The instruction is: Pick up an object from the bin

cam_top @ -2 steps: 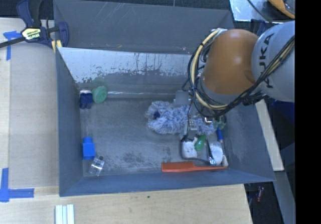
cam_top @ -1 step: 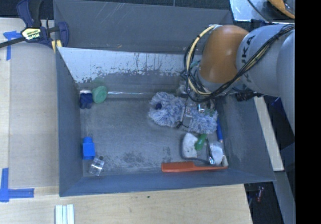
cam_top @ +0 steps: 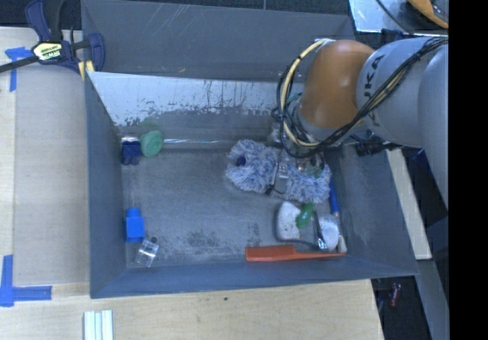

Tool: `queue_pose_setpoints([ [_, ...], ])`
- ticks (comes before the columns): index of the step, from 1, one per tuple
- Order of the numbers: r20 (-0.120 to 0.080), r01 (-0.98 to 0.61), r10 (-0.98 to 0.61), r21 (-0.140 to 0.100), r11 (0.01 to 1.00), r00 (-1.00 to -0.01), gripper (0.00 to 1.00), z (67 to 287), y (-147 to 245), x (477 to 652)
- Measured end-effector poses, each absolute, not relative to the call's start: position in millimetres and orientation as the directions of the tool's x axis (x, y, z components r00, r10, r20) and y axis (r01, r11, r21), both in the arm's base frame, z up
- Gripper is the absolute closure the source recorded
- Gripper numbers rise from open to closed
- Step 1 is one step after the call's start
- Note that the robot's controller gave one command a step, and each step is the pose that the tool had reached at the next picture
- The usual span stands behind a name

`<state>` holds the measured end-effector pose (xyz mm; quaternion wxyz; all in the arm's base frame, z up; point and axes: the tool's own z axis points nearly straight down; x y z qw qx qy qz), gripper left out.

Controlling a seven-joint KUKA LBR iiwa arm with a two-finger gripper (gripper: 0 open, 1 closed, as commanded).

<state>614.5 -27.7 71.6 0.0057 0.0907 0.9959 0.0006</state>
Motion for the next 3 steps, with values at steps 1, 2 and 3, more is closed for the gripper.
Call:
queue_pose_setpoints([
  [1, -0.004, 0.158, 0.158, 0.001, 0.988, -0.988, 0.00, 72.2, -33.4, 618.4],
  [2, -0.014, 0.179, 0.179, 0.002, 0.984, -0.984, 0.00, 72.9, -29.0, 616.0],
  [3, -0.011, 0.163, 0.163, 0.003, 0.987, -0.987, 1.00, 73.3, -32.4, 618.9],
])
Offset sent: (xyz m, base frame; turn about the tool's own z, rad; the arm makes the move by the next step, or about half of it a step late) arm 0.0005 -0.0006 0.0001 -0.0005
